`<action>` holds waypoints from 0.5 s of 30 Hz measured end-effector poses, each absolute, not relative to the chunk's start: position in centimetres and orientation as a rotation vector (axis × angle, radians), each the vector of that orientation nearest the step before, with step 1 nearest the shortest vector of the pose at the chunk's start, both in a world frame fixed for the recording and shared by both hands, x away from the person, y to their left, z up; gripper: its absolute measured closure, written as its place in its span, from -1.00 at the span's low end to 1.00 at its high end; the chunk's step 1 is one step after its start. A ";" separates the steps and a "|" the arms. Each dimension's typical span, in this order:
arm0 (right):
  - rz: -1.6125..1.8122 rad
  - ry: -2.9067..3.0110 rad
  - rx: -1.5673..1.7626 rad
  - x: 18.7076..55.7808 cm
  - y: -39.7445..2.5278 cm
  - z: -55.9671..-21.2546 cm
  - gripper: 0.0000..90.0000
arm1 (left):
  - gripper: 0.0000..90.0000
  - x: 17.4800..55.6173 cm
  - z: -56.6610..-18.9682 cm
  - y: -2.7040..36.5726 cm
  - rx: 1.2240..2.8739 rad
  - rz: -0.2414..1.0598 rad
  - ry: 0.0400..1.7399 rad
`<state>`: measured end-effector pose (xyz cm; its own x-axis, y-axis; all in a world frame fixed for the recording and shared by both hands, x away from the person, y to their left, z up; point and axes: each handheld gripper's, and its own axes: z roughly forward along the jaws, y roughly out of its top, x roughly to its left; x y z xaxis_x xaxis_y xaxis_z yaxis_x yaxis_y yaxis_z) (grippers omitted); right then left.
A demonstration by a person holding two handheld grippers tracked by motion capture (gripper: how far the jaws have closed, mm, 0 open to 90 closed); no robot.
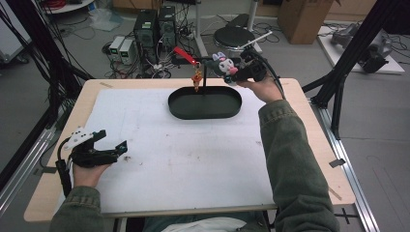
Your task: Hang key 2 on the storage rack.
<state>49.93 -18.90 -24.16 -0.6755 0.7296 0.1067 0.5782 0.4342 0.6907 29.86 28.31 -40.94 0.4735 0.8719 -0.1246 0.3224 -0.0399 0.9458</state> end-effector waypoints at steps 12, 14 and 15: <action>1.080 2.475 1.176 51.6 -18.9 -23.9 0.09 | -0.93 29.9 -41.0 28.3 1.614 0.609 1.054; 1.093 2.467 1.193 51.9 -18.9 -23.9 0.09 | -0.93 29.9 -41.0 28.3 1.614 0.610 1.055; 1.095 2.468 1.194 52.0 -18.8 -23.9 0.09 | -0.93 29.9 -41.0 28.3 1.618 0.613 1.053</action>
<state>51.99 -18.82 -23.95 -0.6579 0.7400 0.1399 0.6004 0.4031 0.6907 29.88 28.33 -40.96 0.4789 0.8697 -0.1195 0.3260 -0.0498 0.9441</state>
